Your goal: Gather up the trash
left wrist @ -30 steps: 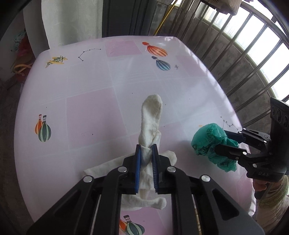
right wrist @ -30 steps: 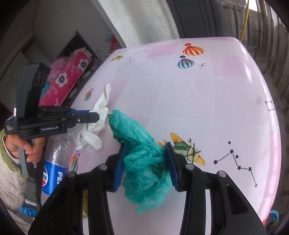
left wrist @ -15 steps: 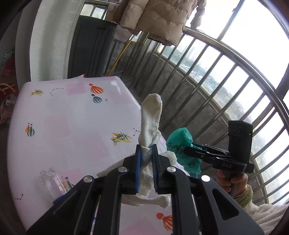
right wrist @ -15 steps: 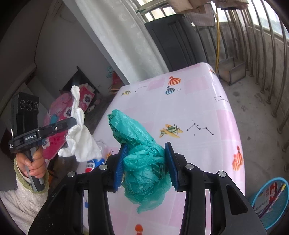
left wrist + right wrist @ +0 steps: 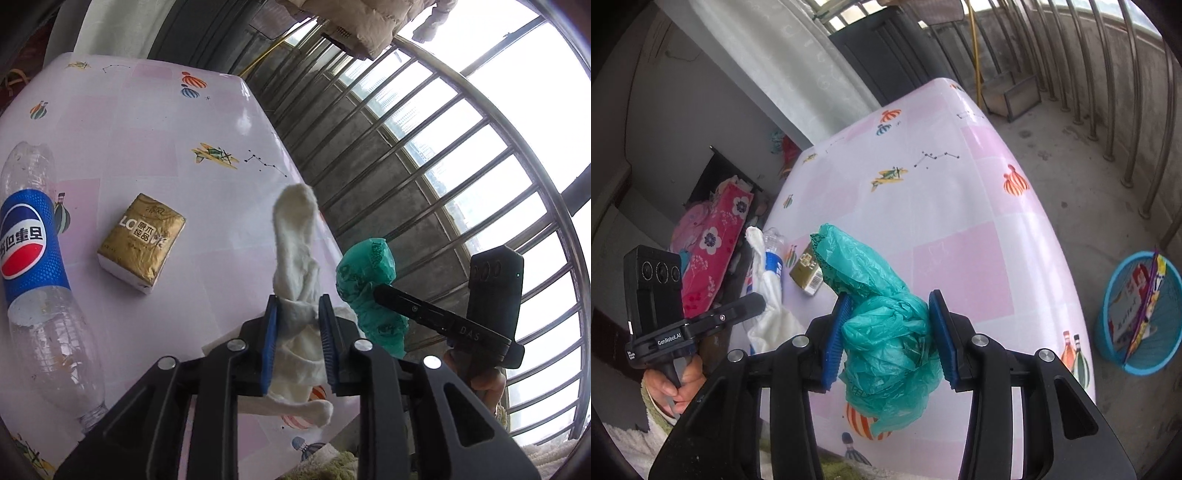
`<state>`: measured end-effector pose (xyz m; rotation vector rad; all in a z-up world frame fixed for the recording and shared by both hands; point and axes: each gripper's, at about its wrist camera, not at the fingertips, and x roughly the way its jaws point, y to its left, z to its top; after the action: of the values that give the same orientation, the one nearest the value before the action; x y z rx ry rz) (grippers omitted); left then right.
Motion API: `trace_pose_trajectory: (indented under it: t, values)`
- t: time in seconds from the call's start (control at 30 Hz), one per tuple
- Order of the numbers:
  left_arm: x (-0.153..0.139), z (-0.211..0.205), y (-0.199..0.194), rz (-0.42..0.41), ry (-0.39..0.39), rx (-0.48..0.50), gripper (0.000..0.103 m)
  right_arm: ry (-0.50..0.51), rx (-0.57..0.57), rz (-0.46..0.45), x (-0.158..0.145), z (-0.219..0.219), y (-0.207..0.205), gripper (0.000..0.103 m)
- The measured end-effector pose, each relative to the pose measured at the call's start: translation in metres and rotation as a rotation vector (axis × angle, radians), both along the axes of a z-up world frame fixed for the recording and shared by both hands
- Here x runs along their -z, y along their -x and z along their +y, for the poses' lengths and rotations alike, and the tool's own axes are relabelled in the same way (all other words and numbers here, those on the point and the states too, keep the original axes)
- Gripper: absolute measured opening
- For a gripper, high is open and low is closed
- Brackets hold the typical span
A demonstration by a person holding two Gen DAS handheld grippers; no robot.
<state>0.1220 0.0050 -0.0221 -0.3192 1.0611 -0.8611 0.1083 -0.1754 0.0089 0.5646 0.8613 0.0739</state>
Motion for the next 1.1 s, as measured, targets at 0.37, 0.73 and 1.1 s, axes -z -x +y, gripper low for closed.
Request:
trace_pose_trajectory:
  t: [0.37,0.73,1.1]
  values:
    - [0.009,0.012,0.006,-0.068,-0.031,-0.008,0.04,0.013,0.031,0.074,0.035,0.003,-0.012,0.046]
    - [0.034,-0.021,0.006,-0.141,-0.197,0.056,0.04,0.044,0.041,0.095,0.035,-0.004,-0.006,0.042]
    - [0.05,-0.054,0.017,-0.272,-0.383,0.15,0.045,-0.014,0.096,0.107,0.041,-0.021,0.006,0.042]
